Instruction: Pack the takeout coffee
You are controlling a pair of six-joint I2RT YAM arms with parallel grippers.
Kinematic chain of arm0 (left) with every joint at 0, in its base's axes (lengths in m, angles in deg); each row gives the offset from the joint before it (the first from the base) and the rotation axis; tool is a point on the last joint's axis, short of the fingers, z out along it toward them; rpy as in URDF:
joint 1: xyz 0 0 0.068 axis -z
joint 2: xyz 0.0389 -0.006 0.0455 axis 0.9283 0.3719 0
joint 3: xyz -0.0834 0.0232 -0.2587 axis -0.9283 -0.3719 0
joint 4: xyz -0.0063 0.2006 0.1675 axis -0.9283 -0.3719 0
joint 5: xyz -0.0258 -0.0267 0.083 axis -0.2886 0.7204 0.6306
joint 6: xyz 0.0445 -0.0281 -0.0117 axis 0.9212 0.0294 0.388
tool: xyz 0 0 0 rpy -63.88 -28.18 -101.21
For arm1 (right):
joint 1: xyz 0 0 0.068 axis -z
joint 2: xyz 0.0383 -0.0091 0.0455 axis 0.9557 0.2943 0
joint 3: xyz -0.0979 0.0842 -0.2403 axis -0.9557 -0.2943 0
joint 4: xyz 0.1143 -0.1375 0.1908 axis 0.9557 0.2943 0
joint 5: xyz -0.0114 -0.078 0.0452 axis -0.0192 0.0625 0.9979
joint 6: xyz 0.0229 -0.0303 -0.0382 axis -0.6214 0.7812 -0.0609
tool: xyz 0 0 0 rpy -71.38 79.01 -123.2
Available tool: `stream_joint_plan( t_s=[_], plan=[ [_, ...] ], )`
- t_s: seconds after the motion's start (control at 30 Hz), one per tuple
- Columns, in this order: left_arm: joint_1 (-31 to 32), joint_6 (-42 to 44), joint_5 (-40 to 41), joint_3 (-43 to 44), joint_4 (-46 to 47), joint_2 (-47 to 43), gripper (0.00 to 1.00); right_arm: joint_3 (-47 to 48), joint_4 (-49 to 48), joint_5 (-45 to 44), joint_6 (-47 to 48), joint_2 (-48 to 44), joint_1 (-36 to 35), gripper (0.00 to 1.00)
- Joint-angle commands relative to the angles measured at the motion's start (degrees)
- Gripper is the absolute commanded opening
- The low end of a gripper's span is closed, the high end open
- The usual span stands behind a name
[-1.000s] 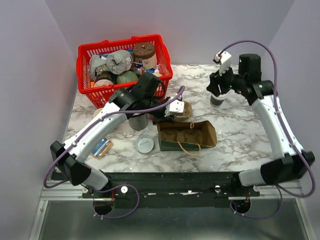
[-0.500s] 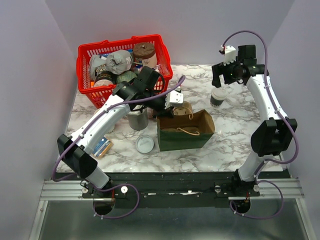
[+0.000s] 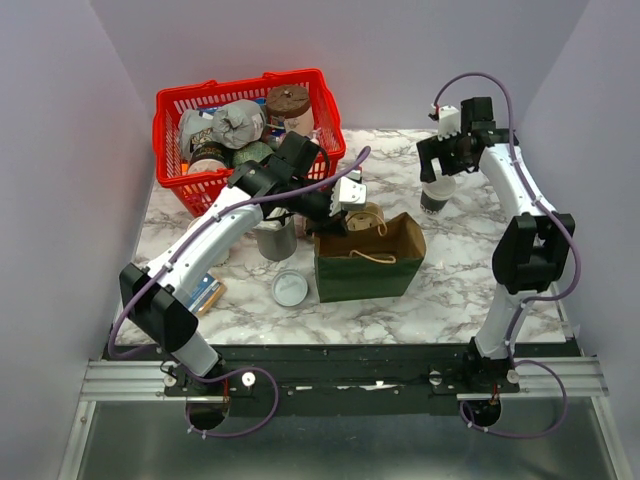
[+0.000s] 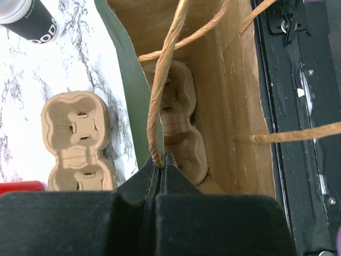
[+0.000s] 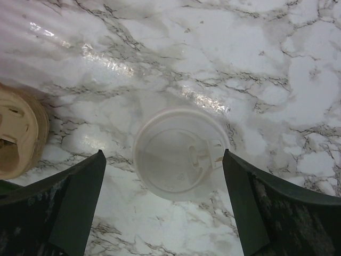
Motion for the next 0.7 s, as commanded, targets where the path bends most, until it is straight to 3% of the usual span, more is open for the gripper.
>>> stream_joint_plan(
  t_s=[0.0, 0.67],
  plan=[
    [-0.1, -0.6, -1.9, 1.0, -2.4, 1.8, 0.0, 2.3, 2.4, -2.1, 1.4, 2.5, 0.0, 1.0],
    [-0.3, -1.0, -2.2, 4.0, -3.2, 4.8, 0.0, 2.5, 0.9, -3.4, 4.1, 4.6, 0.0, 1.0]
  ],
)
